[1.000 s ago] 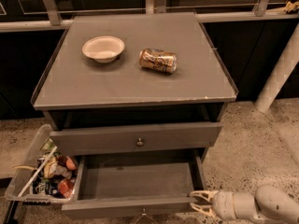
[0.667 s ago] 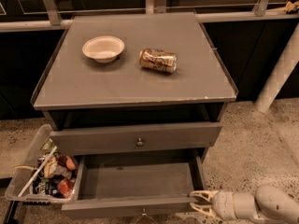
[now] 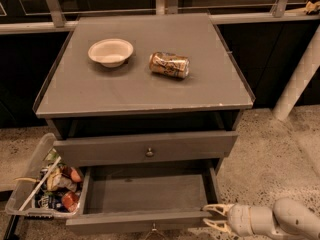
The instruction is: Open middle drawer
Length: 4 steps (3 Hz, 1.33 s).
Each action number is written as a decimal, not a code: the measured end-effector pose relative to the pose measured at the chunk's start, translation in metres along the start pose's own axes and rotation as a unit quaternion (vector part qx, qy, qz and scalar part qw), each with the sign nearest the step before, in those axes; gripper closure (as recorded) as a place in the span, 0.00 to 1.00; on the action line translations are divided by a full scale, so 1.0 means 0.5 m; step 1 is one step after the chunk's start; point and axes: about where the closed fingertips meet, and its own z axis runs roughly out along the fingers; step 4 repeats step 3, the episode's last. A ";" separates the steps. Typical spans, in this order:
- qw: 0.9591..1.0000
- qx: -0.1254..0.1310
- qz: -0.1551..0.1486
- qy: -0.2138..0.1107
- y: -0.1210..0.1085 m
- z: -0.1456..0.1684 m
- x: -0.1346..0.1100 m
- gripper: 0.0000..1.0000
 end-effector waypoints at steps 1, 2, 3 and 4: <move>1.000 0.000 0.000 0.000 0.000 0.000 0.000 0.13; 1.000 0.000 0.000 0.000 0.000 0.000 0.000 0.00; 1.000 0.000 0.000 0.000 0.000 0.000 0.000 0.00; 1.000 0.000 0.000 0.000 0.000 0.000 0.000 0.00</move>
Offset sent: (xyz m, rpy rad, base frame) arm 0.0000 0.0000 0.0000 0.0000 0.0000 0.0001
